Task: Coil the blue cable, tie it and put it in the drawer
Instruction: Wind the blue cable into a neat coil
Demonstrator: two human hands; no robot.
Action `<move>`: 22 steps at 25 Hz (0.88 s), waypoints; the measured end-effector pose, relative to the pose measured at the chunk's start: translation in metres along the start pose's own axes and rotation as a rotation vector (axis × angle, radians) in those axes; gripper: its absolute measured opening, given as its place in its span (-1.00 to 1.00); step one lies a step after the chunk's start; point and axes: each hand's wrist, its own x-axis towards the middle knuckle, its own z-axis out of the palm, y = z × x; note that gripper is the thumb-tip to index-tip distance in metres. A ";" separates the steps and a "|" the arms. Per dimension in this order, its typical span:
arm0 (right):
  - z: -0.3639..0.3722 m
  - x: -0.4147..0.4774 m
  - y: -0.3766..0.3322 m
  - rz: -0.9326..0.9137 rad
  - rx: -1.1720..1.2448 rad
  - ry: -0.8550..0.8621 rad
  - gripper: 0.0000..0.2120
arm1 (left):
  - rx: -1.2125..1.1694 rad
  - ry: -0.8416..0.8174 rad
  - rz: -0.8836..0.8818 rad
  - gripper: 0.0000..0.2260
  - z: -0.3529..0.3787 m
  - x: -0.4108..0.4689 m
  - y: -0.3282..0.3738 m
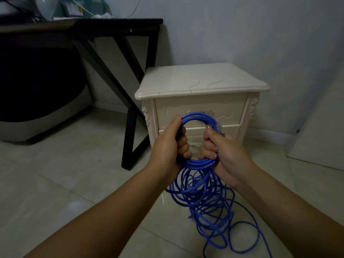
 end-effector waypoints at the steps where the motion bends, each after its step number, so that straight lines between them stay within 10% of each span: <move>1: -0.002 0.003 -0.003 -0.008 0.030 0.006 -0.74 | 0.142 -0.035 0.055 -0.62 -0.004 0.001 -0.001; 8: -0.023 0.016 -0.028 0.006 0.331 0.017 -0.69 | 0.997 -0.418 -0.081 -0.64 -0.045 0.004 -0.012; 22: -0.037 0.001 -0.067 -0.027 0.407 0.134 -0.44 | 0.729 -0.147 -0.281 -0.83 -0.043 0.009 -0.019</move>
